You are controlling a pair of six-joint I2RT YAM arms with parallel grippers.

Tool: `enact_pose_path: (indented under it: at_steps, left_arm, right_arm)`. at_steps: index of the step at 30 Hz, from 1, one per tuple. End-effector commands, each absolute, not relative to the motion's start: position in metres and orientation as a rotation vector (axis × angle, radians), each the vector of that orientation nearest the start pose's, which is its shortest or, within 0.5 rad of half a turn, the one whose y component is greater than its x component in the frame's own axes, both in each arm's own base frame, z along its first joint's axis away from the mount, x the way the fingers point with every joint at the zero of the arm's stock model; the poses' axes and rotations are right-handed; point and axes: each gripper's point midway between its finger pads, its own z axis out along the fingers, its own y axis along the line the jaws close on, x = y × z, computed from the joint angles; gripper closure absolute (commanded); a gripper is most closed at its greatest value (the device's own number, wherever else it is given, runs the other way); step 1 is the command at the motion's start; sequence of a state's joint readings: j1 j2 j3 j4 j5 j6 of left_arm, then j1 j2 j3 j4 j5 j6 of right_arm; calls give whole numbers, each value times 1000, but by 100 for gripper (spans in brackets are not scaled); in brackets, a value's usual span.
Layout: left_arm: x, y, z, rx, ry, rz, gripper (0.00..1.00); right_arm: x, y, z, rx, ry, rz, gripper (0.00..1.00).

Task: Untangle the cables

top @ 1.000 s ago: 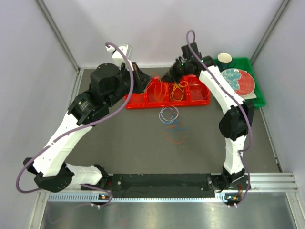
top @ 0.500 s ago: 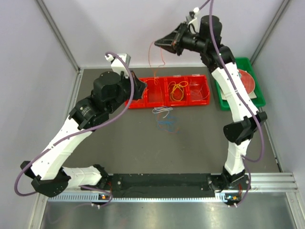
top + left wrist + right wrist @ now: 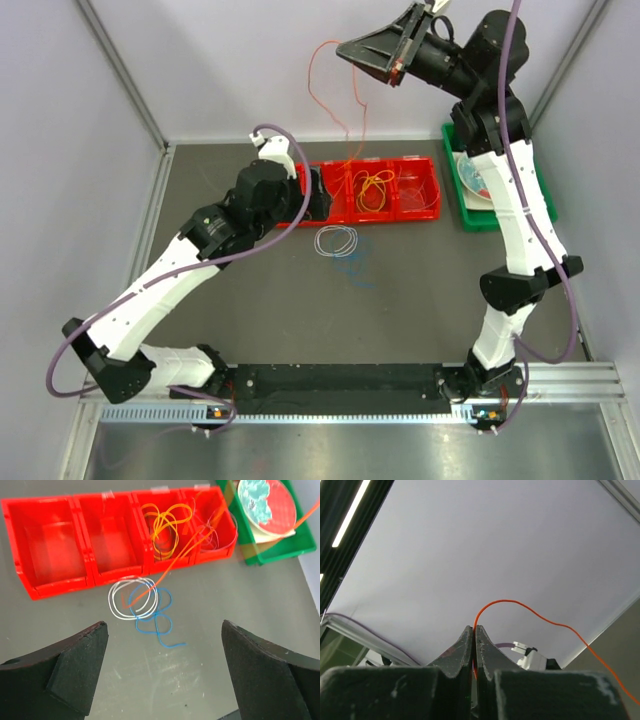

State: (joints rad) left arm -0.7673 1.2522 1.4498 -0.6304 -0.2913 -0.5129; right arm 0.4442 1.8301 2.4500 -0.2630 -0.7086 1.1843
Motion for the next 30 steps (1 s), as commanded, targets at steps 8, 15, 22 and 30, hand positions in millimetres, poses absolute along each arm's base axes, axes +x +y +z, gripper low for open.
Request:
enact_pose_path:
  at_steps: [8,15,22,30]
  left_arm:
    - [285,-247,324,93,2037,-598,1]
    - [259,-209,280,50,2123,-490,3]
    - [231,-161,241,0,2192,-344,3]
    - [210,-131,213,-34,2218,-273,4]
  right_arm:
    - [299,303,641,-273,1395,1730,100]
    - [317,302,639,-264,1331,1618,100]
    - [337,308,636,-257,1313,1596,100]
    - [367,314,627,-208,1295,1552,100]
